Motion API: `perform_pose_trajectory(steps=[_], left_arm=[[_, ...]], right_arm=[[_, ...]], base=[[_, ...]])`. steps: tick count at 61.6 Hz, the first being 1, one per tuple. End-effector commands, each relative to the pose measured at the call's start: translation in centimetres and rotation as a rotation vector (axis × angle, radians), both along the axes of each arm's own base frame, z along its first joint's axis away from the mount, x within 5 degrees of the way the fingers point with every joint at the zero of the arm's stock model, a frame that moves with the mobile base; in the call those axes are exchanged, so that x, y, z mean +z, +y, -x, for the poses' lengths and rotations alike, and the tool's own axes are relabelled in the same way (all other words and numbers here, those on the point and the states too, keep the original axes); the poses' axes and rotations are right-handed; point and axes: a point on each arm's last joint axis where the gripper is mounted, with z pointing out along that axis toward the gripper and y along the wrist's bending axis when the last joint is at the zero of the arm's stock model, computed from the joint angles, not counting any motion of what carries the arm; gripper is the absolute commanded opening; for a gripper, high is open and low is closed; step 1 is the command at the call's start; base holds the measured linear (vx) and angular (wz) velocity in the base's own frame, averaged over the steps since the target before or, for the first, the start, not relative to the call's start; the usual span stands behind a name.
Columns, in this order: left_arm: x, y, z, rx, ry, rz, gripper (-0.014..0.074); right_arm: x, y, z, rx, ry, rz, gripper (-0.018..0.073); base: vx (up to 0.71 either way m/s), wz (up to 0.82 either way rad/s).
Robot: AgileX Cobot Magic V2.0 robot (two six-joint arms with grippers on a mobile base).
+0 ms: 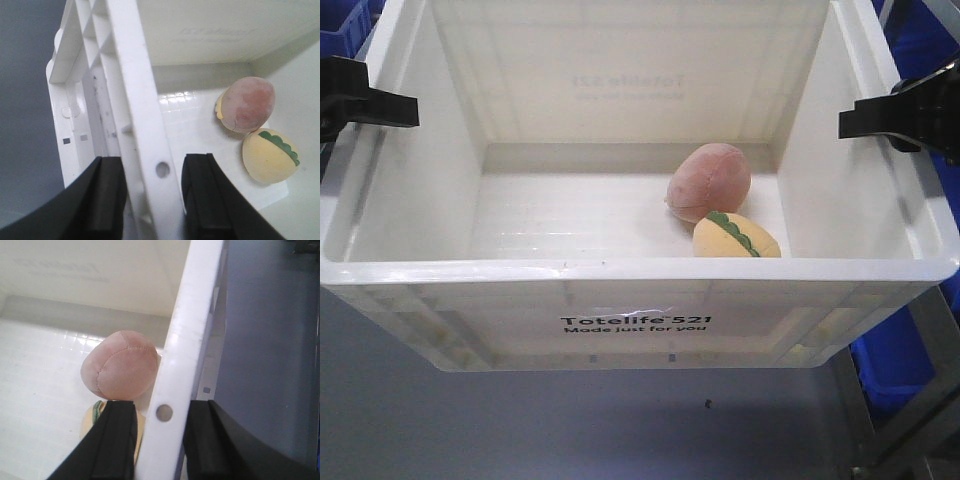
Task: Place moving items into box and shelve
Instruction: 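Hold the crate rims with both grippers while driving toward the blue shelving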
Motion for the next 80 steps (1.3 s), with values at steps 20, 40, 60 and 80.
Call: perform_pose_trajectory(steps=[20,40,60,80], left_arm=[[3.29,-0.85,0.70,0.003,-0.130,0.180,0.0003],[3.29,-0.85,0.70,0.003,-0.130,0.180,0.0003],[3.29,-0.85,0.70,0.003,-0.130,0.180,0.0003],[3.29,-0.85,0.70,0.003,-0.130,0.180,0.0003]], right_arm=[[3.34,0.81,0.68,0.017,-0.160,-0.147,-0.0006],[3.34,0.81,0.68,0.017,-0.160,-0.147,-0.0006],[3.33,0.81,0.69,0.018,-0.159,-0.147,-0.0006],[3.33,0.81,0.69,0.018,-0.159,-0.147,-0.0006]], base=[[0.37,0.10],[0.35,0.10],[0.34,0.10],[0.32,0.13]])
